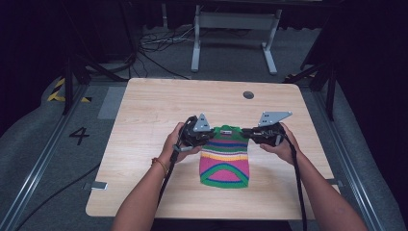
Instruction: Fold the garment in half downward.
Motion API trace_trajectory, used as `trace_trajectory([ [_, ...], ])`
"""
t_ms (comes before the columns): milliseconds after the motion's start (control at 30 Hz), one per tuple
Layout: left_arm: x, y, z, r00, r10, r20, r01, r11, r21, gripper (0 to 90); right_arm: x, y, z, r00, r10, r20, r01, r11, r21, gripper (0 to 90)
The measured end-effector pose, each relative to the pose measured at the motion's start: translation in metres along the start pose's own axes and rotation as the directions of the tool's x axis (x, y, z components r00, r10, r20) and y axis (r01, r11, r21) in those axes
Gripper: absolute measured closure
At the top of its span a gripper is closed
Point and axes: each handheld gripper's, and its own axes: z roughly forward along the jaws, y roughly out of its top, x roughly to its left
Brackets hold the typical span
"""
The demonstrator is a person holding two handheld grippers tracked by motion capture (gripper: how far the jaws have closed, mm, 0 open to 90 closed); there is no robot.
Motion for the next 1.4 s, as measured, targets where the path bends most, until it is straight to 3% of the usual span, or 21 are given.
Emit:
trace_trajectory([
  [267, -0.022, -0.004, -0.012, 0.9961, 0.076, 0.045, -0.077, 0.997, 0.011, 82.0, 0.03, -0.011, -0.01, 0.9968, -0.078, -0.016, 0.078, 0.997, 0.028, 83.1],
  [467, -0.036, -0.013, -0.02, 0.9921, 0.106, 0.067, -0.109, 0.9934, 0.036, 82.1, 0.046, -0.02, -0.014, 0.9944, -0.092, -0.051, 0.094, 0.995, 0.043, 83.3],
  [633, -0.049, -0.021, -0.022, 0.9844, 0.144, 0.102, -0.151, 0.9859, 0.071, 82.0, 0.056, -0.026, -0.016, 0.9899, -0.107, -0.093, 0.113, 0.992, 0.061, 83.5],
  [733, -0.058, -0.027, -0.021, 0.9748, 0.189, 0.119, -0.201, 0.9745, 0.1, 81.9, 0.064, -0.03, -0.015, 0.9847, -0.122, -0.125, 0.132, 0.988, 0.076, 83.5],
  [800, -0.067, -0.034, -0.018, 0.964, 0.224, 0.143, -0.244, 0.9599, 0.138, 81.6, 0.069, -0.034, -0.014, 0.9818, -0.123, -0.145, 0.136, 0.987, 0.087, 83.5],
  [967, -0.075, -0.043, -0.016, 0.955, 0.244, 0.169, -0.27, 0.9498, 0.158, 81.3, 0.074, -0.04, -0.012, 0.9772, -0.129, -0.168, 0.148, 0.983, 0.104, 83.7],
  [1100, -0.08, -0.048, -0.016, 0.9498, 0.247, 0.192, -0.278, 0.9477, 0.157, 81.6, 0.082, -0.044, -0.01, 0.9701, -0.142, -0.197, 0.171, 0.976, 0.136, 84.0],
  [1400, -0.088, -0.053, -0.018, 0.9476, 0.251, 0.197, -0.288, 0.9397, 0.185, 75.3, 0.096, -0.052, -0.009, 0.9628, -0.165, -0.214, 0.206, 0.961, 0.185, 81.7],
])
